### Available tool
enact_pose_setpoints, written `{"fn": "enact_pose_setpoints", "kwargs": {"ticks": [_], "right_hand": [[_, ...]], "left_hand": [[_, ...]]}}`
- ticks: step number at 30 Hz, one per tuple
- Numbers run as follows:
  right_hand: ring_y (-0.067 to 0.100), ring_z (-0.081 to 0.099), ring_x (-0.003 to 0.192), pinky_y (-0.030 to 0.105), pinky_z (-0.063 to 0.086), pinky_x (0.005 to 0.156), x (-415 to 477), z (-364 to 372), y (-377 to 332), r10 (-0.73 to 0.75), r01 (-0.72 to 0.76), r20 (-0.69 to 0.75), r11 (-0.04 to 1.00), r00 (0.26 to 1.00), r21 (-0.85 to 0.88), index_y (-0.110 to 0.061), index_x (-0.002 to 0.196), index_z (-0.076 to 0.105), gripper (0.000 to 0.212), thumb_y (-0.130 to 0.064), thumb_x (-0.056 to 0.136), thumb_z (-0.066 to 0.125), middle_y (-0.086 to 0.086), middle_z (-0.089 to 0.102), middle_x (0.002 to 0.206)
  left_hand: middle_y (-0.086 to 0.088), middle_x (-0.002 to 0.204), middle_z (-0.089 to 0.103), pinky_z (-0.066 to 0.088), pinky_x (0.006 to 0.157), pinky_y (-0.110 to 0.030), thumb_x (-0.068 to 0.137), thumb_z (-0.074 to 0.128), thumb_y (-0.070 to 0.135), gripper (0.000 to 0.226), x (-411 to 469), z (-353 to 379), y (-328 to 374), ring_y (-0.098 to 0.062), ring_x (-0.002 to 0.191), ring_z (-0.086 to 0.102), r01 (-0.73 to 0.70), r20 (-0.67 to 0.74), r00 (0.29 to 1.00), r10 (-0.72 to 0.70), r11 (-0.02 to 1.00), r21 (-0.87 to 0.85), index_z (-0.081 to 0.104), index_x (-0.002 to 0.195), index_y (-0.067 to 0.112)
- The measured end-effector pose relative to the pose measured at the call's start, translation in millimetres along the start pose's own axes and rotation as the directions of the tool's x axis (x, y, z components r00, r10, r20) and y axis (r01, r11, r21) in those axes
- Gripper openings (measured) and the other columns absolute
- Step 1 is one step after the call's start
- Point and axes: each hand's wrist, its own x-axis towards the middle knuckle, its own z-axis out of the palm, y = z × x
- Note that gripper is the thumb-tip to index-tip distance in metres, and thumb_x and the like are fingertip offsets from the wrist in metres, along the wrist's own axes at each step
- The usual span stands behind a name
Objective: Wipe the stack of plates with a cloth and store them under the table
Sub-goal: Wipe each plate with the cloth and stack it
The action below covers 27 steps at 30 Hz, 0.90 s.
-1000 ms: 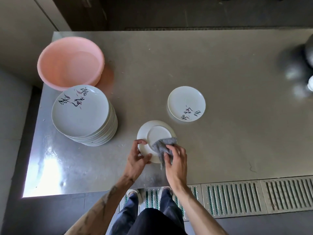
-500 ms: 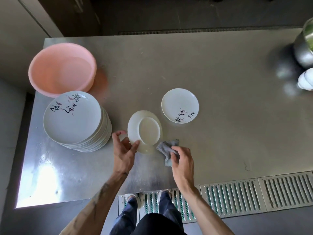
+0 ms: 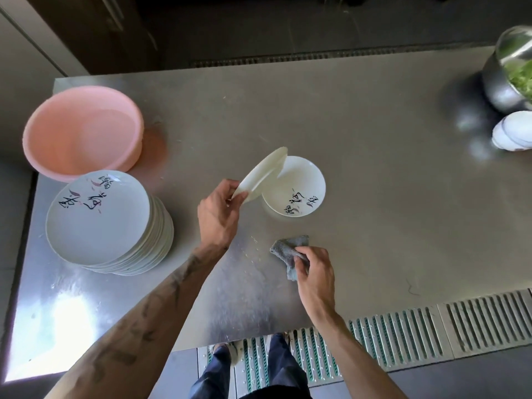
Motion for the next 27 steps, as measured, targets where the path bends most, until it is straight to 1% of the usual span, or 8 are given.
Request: {"fn": "enact_pose_setpoints", "kwargs": {"ticks": [2, 5, 9, 13, 16, 20, 24, 27], "right_hand": [[0.014, 0.061, 0.099, 0.022, 0.049, 0.092, 3.2, -1.0, 2.3, 0.002, -0.002, 0.002, 1.0, 1.0, 0.006, -0.019, 0.113, 0.071, 0.021, -0.008, 0.096, 0.067, -0.006, 0.054, 0.108], [0.012, 0.06, 0.101, 0.025, 0.049, 0.095, 6.1, -2.4, 5.0, 0.002, -0.003, 0.009, 1.0, 1.0, 0.026, -0.019, 0.115, 0.07, 0.021, -0.008, 0.097, 0.066, -0.005, 0.055, 0.11], [0.01, 0.059, 0.101, 0.021, 0.048, 0.095, 9.8, -2.2, 8.3, 0.005, -0.005, 0.003, 1.0, 1.0, 0.023, -0.019, 0.116, 0.07, 0.021, -0.009, 0.097, 0.065, -0.006, 0.055, 0.11], [0.009, 0.059, 0.101, 0.02, 0.048, 0.096, 11.9, -0.1, 10.5, 0.007, -0.007, 0.008, 1.0, 1.0, 0.02, -0.018, 0.116, 0.071, 0.022, -0.009, 0.097, 0.066, -0.008, 0.054, 0.11], [0.01, 0.06, 0.101, 0.021, 0.049, 0.095, 13.0, 1.8, 10.1, 0.006, -0.006, 0.006, 0.999, 1.0, 0.033, -0.017, 0.117, 0.071, 0.022, -0.008, 0.097, 0.066, -0.007, 0.054, 0.11], [0.011, 0.06, 0.101, 0.024, 0.051, 0.094, 17.2, 5.2, 11.1, 0.009, -0.01, 0.019, 0.999, 1.0, 0.045, -0.016, 0.117, 0.07, 0.022, -0.009, 0.098, 0.065, -0.005, 0.055, 0.11], [0.01, 0.06, 0.101, 0.026, 0.052, 0.093, 18.5, 7.3, 13.8, 0.015, -0.016, 0.018, 0.998, 1.0, 0.056, -0.016, 0.117, 0.07, 0.021, -0.009, 0.098, 0.064, -0.005, 0.056, 0.111], [0.011, 0.06, 0.101, 0.028, 0.052, 0.093, 18.8, 8.5, 13.9, 0.017, -0.018, 0.021, 0.998, 1.0, 0.053, -0.015, 0.117, 0.07, 0.021, -0.009, 0.098, 0.064, -0.005, 0.056, 0.111]], "left_hand": [[0.002, 0.078, 0.071, 0.053, 0.076, -0.043, 0.097, 0.068, 0.027, 0.006, 5.4, 8.6, 0.0, -0.027, 0.076, 0.067, -0.065, 0.031, 0.998, 0.063, 0.994, 0.085, 0.068, 0.101, 0.023], [-0.003, 0.074, 0.07, 0.053, 0.073, -0.043, 0.1, 0.065, 0.033, 0.01, 11.0, 22.2, -0.3, -0.035, 0.075, 0.067, -0.135, 0.078, 0.989, 0.124, 0.98, 0.146, 0.069, 0.104, 0.024], [0.001, 0.085, 0.076, 0.054, 0.072, -0.042, 0.098, 0.069, 0.032, 0.013, 13.1, 44.2, -0.1, -0.029, 0.081, 0.071, -0.189, 0.137, 0.975, 0.172, 0.975, 0.119, 0.074, 0.105, 0.023], [0.009, 0.105, 0.079, 0.057, 0.084, -0.038, 0.094, 0.075, 0.023, 0.011, 12.1, 64.4, -4.0, -0.016, 0.091, 0.073, -0.169, 0.217, 0.962, 0.167, 0.986, -0.009, 0.078, 0.103, 0.02], [0.004, 0.109, 0.078, 0.055, 0.095, -0.038, 0.09, 0.078, 0.015, 0.01, 12.6, 72.2, -12.4, -0.017, 0.102, 0.073, -0.174, 0.273, 0.944, 0.183, 0.983, -0.06, 0.079, 0.1, 0.013], [-0.002, 0.11, 0.078, 0.05, 0.1, -0.036, 0.083, 0.083, 0.011, 0.008, 18.9, 80.9, -23.7, -0.022, 0.107, 0.071, -0.237, 0.329, 0.916, 0.229, 0.971, -0.015, 0.08, 0.09, 0.008], [-0.004, 0.112, 0.078, 0.039, 0.102, -0.03, 0.081, 0.083, 0.01, 0.011, 29.2, 89.3, -33.4, -0.024, 0.113, 0.07, -0.317, 0.348, 0.894, 0.282, 0.948, 0.045, 0.08, 0.091, 0.006], [-0.006, 0.114, 0.077, 0.042, 0.106, -0.036, 0.08, 0.083, 0.007, 0.012, 34.8, 94.2, -39.1, -0.022, 0.118, 0.068, -0.324, 0.347, 0.891, 0.293, 0.945, 0.033, 0.08, 0.092, 0.006]]}}
